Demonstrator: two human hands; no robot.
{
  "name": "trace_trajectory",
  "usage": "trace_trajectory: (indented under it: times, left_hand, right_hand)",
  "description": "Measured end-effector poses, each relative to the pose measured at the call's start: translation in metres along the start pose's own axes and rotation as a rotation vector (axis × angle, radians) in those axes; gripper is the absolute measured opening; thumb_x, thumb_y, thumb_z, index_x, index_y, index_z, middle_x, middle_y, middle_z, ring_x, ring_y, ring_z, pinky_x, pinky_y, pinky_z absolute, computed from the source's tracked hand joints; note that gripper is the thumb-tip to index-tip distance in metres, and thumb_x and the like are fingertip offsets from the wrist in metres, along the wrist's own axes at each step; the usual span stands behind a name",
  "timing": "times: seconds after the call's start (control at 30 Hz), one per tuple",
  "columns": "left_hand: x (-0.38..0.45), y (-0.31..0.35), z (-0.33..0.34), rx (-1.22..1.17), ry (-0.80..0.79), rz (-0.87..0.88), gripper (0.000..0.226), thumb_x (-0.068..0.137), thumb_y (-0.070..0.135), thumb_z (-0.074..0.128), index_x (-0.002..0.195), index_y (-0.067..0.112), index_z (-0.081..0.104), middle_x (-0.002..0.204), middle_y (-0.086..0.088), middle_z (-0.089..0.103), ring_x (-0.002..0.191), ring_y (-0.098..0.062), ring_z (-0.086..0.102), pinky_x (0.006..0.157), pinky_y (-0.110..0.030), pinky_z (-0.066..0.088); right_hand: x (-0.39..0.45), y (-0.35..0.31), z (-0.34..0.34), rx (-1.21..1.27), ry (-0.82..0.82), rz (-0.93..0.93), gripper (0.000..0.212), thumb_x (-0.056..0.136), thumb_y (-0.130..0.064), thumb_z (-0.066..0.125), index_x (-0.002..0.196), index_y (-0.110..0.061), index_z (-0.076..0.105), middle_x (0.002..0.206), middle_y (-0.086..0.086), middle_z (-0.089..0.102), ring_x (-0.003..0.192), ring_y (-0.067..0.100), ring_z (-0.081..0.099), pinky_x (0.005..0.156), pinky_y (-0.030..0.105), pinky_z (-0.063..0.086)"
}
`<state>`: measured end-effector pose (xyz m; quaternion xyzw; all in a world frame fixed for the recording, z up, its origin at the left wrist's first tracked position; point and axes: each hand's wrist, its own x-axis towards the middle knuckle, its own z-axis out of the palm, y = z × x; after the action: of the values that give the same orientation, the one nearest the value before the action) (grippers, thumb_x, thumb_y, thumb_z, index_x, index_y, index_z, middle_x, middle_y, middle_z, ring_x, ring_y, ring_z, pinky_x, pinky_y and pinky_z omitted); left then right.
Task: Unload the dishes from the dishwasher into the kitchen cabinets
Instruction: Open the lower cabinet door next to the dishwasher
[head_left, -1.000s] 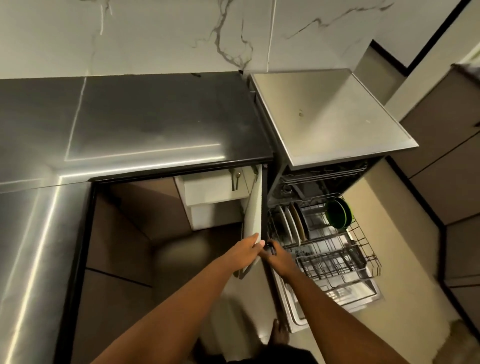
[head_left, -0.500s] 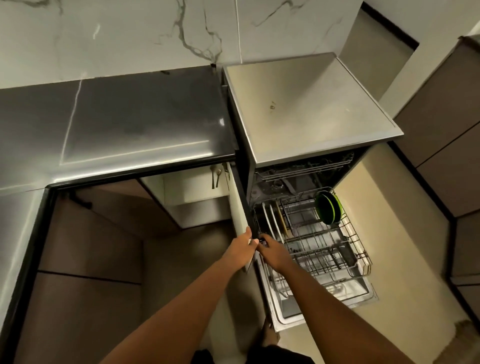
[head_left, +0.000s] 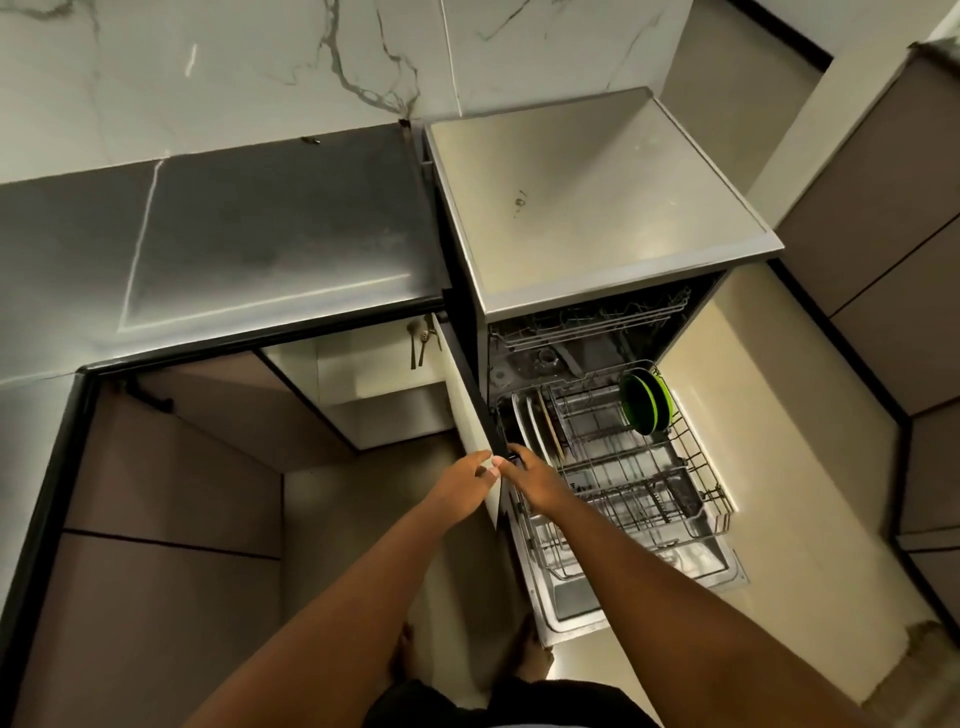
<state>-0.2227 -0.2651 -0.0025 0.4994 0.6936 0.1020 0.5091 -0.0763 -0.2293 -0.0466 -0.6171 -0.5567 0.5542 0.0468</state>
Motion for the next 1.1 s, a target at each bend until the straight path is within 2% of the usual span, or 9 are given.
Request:
trace_trajectory:
  times: [0.1, 0.23, 0.33, 0.47, 0.63, 0.77, 0.9, 1.03, 1.1]
  left_hand:
    - [-0.006, 0.003, -0.01, 0.035, -0.028, 0.024, 0.049, 0.101, 0.036, 0.048, 0.146, 0.016, 0.043, 0.14, -0.008, 0.055, 0.124, -0.022, 0.055, 0.097, -0.027, 0.041]
    - [-0.009, 0.006, -0.026, 0.079, -0.048, 0.05, 0.049, 0.1, 0.038, 0.051, 0.143, 0.014, 0.048, 0.141, -0.008, 0.054, 0.128, -0.024, 0.052, 0.11, -0.037, 0.039]
    - [-0.008, 0.011, -0.037, 0.095, -0.046, 0.1, 0.042, 0.1, 0.032, 0.052, 0.138, 0.015, 0.053, 0.138, -0.008, 0.058, 0.125, -0.021, 0.055, 0.107, -0.032, 0.041]
    - [-0.011, 0.02, -0.043, 0.102, -0.017, 0.197, 0.033, 0.1, 0.028, 0.051, 0.13, 0.017, 0.06, 0.125, -0.001, 0.063, 0.109, -0.013, 0.059, 0.093, -0.023, 0.042]
    - [-0.001, 0.022, -0.04, 0.096, -0.117, 0.291, 0.021, 0.098, 0.028, 0.054, 0.116, 0.024, 0.065, 0.115, -0.001, 0.07, 0.103, -0.016, 0.066, 0.099, -0.041, 0.052]
    - [0.0, 0.032, -0.025, 0.048, -0.191, 0.341, 0.016, 0.098, 0.027, 0.055, 0.11, 0.029, 0.065, 0.11, -0.001, 0.07, 0.099, -0.014, 0.066, 0.091, -0.04, 0.057]
    - [-0.006, 0.046, -0.002, 0.028, -0.25, 0.339, 0.026, 0.099, 0.022, 0.054, 0.123, 0.017, 0.063, 0.117, -0.008, 0.064, 0.105, -0.02, 0.063, 0.093, -0.04, 0.056]
    - [-0.009, 0.062, 0.026, 0.259, -0.312, 0.398, 0.038, 0.099, 0.026, 0.052, 0.135, 0.016, 0.054, 0.13, -0.005, 0.059, 0.112, -0.017, 0.056, 0.095, -0.027, 0.045]
    - [-0.004, 0.068, 0.043, 0.336, -0.349, 0.408, 0.042, 0.099, 0.027, 0.054, 0.139, 0.015, 0.052, 0.135, -0.006, 0.057, 0.121, -0.019, 0.054, 0.099, -0.027, 0.041]
  right_hand:
    - [-0.008, -0.003, -0.003, -0.056, 0.016, -0.019, 0.072, 0.094, -0.06, 0.049, 0.153, -0.025, 0.03, 0.154, 0.011, 0.04, 0.138, 0.028, 0.042, 0.109, 0.042, 0.037]
    - [-0.022, -0.016, -0.004, -0.164, 0.033, -0.027, 0.068, 0.097, -0.054, 0.05, 0.15, -0.014, 0.036, 0.151, 0.012, 0.044, 0.135, 0.03, 0.045, 0.108, 0.037, 0.038]
    - [-0.037, -0.022, -0.004, -0.192, 0.227, -0.009, 0.06, 0.096, -0.054, 0.051, 0.143, -0.018, 0.045, 0.137, 0.011, 0.058, 0.123, 0.028, 0.055, 0.1, 0.039, 0.046]
    - [-0.056, -0.021, -0.007, -0.163, 0.393, 0.065, 0.049, 0.093, -0.05, 0.056, 0.132, -0.019, 0.056, 0.123, 0.007, 0.065, 0.108, 0.024, 0.062, 0.087, 0.034, 0.05]
    - [-0.082, -0.009, -0.009, -0.108, 0.521, 0.175, 0.029, 0.092, -0.038, 0.059, 0.114, -0.02, 0.064, 0.104, 0.003, 0.068, 0.084, 0.016, 0.06, 0.069, 0.026, 0.045]
    - [-0.103, 0.002, -0.013, -0.093, 0.581, 0.199, 0.024, 0.093, -0.027, 0.056, 0.113, -0.018, 0.067, 0.108, 0.006, 0.069, 0.093, 0.024, 0.064, 0.073, 0.027, 0.048]
    - [-0.12, 0.028, -0.018, -0.086, 0.621, 0.226, 0.028, 0.092, -0.027, 0.058, 0.118, -0.019, 0.064, 0.118, 0.006, 0.066, 0.104, 0.024, 0.062, 0.081, 0.03, 0.05]
    - [-0.124, 0.056, -0.036, -0.094, 0.623, 0.246, 0.031, 0.09, -0.03, 0.058, 0.119, -0.021, 0.063, 0.122, 0.005, 0.065, 0.108, 0.023, 0.061, 0.085, 0.033, 0.051]
    - [-0.12, 0.071, -0.048, -0.124, 0.619, 0.243, 0.034, 0.088, -0.029, 0.058, 0.121, -0.023, 0.063, 0.124, 0.004, 0.064, 0.109, 0.022, 0.061, 0.087, 0.034, 0.052]
